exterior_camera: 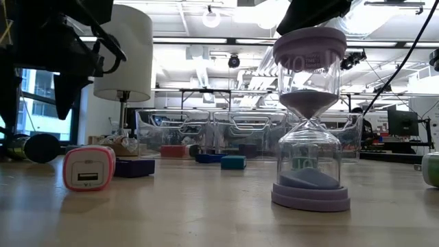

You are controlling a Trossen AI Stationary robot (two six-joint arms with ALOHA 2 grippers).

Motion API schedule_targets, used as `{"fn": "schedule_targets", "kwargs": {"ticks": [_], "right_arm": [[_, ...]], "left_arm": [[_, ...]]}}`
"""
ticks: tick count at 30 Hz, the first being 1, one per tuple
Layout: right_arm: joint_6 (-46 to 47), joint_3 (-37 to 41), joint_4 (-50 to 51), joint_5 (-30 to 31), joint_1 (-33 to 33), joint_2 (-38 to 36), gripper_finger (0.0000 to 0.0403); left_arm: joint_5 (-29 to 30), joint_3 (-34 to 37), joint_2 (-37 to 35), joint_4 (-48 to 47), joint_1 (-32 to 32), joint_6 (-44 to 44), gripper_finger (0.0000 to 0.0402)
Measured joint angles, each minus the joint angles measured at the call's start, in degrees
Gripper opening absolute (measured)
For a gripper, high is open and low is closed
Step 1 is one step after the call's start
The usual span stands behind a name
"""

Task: Pick & Place Office items
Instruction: Put the light green hourglass into the right transparent bin

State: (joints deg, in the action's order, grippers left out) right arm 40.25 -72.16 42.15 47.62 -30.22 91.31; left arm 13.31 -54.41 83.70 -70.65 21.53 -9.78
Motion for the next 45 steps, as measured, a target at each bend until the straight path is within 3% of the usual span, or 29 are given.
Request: {"fn": "schedule_targets", "kwargs": {"ticks": [19, 26, 45], "right_arm": [[0.0, 0.0, -0.1, 0.0, 0.0, 0.0, 0.0116], [0.0, 0.0, -0.1, 0.0, 0.0, 0.0, 0.0116], [0.0, 0.0, -0.2, 0.0, -0.1, 0.0, 0.0116]], "left_arm": [[0.1, 4.4, 0.2, 0.8, -7.0, 4.5, 0.0342], [-1.0, 7.1, 0.3, 4.9, -9.0, 5.9, 0.0342], [-1.4, 8.1, 0.6, 6.2, -12.8, 8.1, 0.0342]]}}
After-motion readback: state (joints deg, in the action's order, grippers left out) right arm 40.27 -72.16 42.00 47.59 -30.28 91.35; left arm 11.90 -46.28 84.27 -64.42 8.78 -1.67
